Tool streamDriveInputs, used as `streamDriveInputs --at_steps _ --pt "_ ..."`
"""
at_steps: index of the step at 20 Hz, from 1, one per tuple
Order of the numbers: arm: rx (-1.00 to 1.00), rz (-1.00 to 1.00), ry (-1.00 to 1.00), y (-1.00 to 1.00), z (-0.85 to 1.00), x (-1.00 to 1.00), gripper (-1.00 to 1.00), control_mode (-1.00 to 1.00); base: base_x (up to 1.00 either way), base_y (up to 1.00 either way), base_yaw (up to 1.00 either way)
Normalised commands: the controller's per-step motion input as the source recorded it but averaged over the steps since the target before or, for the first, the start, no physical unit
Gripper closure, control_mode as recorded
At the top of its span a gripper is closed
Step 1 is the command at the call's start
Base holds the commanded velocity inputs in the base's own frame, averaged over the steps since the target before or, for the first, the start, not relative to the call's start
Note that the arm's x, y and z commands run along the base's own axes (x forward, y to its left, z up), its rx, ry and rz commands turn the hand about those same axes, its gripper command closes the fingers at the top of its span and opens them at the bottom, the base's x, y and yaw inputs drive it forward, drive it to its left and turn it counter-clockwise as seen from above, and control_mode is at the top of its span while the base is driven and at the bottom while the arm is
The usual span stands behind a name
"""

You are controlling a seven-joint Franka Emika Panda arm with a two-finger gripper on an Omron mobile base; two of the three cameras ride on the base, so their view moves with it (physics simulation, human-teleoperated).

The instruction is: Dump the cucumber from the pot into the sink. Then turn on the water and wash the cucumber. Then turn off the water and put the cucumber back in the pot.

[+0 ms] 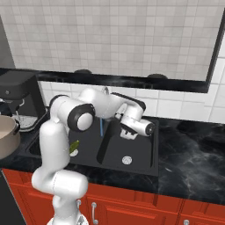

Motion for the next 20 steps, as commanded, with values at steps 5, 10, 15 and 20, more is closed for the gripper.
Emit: streamDriveInputs --at_steps 5,10,15,20 --pt "0.00 0.01 0.00 0.04 -0.17 0.44 -1.00 -1.00 0.00 0.00 0.00" --pt "0.00 0.00 0.00 0.14 -0.18 0.49 -1.00 -1.00 0.00 0.00 0.00" --pt "0.00 0.01 0.00 0.10 -0.18 0.44 -1.00 -1.00 0.00 0.00 0.00" --pt "0.00 0.00 0.00 0.03 -0.21 0.42 -1.00 -1.00 0.00 0.00 0.00"
